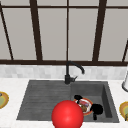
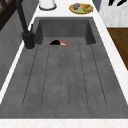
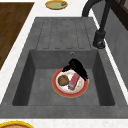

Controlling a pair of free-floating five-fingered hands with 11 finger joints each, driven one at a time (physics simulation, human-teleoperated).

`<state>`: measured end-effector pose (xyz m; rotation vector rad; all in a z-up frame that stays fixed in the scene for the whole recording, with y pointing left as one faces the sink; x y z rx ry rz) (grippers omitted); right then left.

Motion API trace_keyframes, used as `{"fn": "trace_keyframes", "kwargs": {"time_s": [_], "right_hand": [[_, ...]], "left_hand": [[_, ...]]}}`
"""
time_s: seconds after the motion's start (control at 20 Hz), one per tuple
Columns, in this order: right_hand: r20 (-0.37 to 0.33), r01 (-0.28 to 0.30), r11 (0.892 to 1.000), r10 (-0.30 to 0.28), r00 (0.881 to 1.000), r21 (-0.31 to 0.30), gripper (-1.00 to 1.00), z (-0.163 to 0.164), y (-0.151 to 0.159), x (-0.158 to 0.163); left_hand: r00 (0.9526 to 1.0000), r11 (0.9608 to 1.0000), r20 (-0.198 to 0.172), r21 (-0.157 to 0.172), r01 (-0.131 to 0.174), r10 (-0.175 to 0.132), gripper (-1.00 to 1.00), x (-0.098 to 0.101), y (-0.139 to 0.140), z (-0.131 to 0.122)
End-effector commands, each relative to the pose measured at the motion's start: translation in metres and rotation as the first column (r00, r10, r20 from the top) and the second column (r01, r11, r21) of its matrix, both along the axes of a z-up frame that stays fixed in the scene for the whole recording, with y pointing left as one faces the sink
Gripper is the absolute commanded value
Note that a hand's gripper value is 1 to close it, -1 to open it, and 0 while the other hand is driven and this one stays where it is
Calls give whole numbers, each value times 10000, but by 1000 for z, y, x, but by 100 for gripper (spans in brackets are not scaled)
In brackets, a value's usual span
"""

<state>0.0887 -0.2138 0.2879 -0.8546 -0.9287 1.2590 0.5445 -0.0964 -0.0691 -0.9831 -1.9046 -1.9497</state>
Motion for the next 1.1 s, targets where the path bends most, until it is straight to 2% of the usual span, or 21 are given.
{"fn": "trace_keyframes", "kwargs": {"time_s": [0.0,0.1,0.15,0.25,0.3,0.35,0.45,0.55,0.6,0.65,0.7,0.8,0.85,0.9,1.0,1.05], "right_hand": [[0,0,10000,0,10000,0,0,0,0,0],[0,0,10000,0,10000,0,0,0,0,0],[0,0,10000,0,10000,0,0,0,0,0],[0,0,10000,0,10000,0,0,0,0,0],[0,0,10000,0,10000,0,0,0,0,0],[0,0,10000,0,10000,0,0,0,0,0],[0,0,10000,0,10000,0,0,0,0,0],[0,0,10000,0,10000,0,0,0,0,0],[0,0,10000,0,10000,0,0,0,0,0],[0,0,10000,0,10000,0,0,0,0,0],[0,0,10000,0,10000,0,0,0,0,0],[0,0,10000,0,10000,0,0,0,0,0],[0,0,10000,0,10000,0,0,0,0,0],[0,0,10000,0,10000,0,0,0,0,0],[0,0,10000,0,10000,0,0,0,0,0],[0,0,10000,0,10000,0,0,0,0,0]], "left_hand": [[9996,9996,269,235,-128,122,-100,4,-18,-18],[9993,9984,361,563,-99,79,-100,3,-23,-9],[9992,9986,377,523,-127,107,-100,3,-18,-12],[9969,9973,780,728,-132,75,-100,-2,-31,-10],[9945,9970,1031,730,-256,180,-100,-5,-33,-8],[9935,9947,1116,967,-344,235,-100,-5,-44,-4],[9935,9927,1079,1103,-491,372,-100,-2,-46,-3],[9962,9921,763,1152,-496,410,-100,-1,-43,-12],[9951,9918,917,1190,-474,365,-100,0,-41,-16],[9948,9925,998,1187,-304,185,100,-3,-37,-21],[9929,9911,1170,1333,36,-194,100,-2,-29,-24],[9840,9951,1773,987,-21,-155,100,-6,-30,-15],[9789,9955,2025,949,76,-268,100,-10,-34,-13],[9746,9936,2178,1091,294,-527,100,-17,-41,-8],[9692,9954,2452,962,-23,-214,100,-17,-34,-4],[9649,9956,2613,937,25,-270,100,-20,-33,0]]}}
